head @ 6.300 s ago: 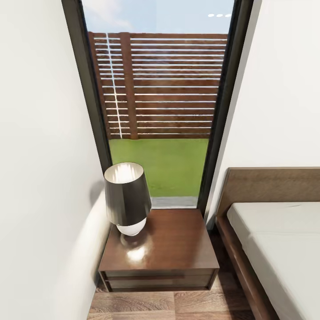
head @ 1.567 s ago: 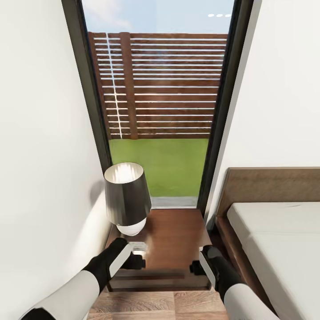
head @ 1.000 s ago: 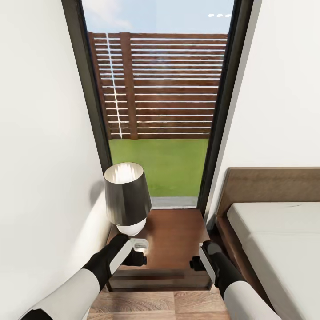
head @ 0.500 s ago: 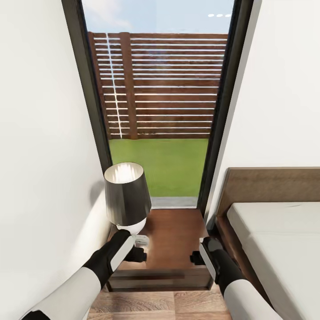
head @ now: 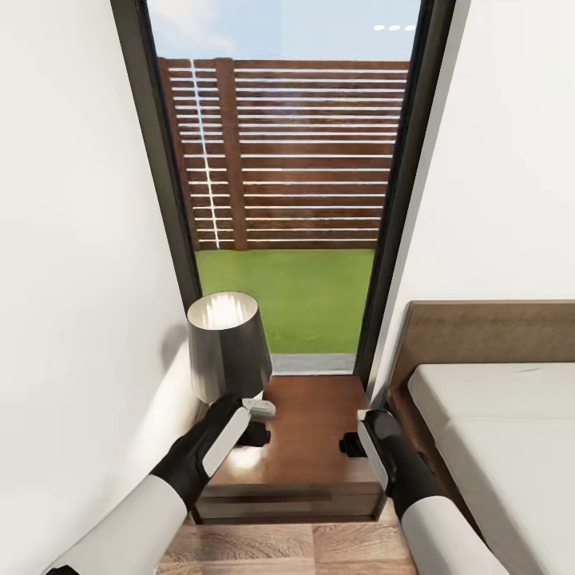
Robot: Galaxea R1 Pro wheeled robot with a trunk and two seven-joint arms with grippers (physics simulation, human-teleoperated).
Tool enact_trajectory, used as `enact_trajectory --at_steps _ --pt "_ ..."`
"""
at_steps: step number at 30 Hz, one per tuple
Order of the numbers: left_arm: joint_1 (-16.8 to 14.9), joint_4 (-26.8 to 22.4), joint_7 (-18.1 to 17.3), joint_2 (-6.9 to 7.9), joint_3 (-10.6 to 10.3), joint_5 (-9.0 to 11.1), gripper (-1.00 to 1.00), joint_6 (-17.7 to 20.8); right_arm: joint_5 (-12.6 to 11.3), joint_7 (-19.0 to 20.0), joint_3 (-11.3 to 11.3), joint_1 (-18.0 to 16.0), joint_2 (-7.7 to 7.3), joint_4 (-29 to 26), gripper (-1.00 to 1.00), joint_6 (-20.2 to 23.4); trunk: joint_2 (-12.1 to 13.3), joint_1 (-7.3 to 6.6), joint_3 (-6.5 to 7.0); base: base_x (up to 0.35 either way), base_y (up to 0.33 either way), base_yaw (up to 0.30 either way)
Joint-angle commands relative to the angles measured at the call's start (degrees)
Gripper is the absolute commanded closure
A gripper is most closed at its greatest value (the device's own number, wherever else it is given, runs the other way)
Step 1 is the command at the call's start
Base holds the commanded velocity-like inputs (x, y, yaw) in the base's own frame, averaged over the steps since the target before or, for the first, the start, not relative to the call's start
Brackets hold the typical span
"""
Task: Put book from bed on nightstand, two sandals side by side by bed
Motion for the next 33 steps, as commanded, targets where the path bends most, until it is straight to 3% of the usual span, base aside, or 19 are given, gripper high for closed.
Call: enact_trajectory --at_steps 1,7,10,21,24,33 --pt "-0.05 -0.08 0.61 0.01 -0.11 0.57 -1.00 0.12 -0.04 -0.16 0.08 -0.03 -0.01 -0.08 -1.00 0.29 -0.03 0.00 -0.06 0.000 0.000 0.000" --pt "-0.08 -2.53 2.92 -1.40 -0.11 1.20 -1.00 1.65 -0.28 -0.04 0.44 0.04 0.16 -3.91 -1.00 2.13 -0.03 0.00 -0.06 0.000 0.000 0.000" --pt "-0.03 -4.33 4.85 -2.02 -0.14 1.45 -1.00 2.28 -0.38 -0.02 1.84 0.17 0.55 -5.83 -1.00 2.91 -0.03 0.00 -0.06 0.000 0.000 0.000" --pt "0.49 -11.83 8.05 -2.47 -0.09 1.62 -1.00 3.73 -0.49 -0.13 4.92 0.71 0.95 -11.92 -1.00 4.57 -0.03 0.00 -0.06 0.000 0.000 0.000" --pt "0.83 -14.97 9.05 -2.53 -0.11 1.62 -1.00 3.73 -0.51 -0.22 5.33 1.65 1.00 -15.54 -1.00 4.57 -0.03 0.00 -0.06 0.000 0.000 0.000" --pt "2.82 -18.22 10.76 -2.63 -0.21 2.54 -1.00 3.73 -0.40 -0.33 6.42 5.96 1.14 -22.87 -1.00 4.57 -0.03 0.00 -0.06 0.000 0.000 0.000"
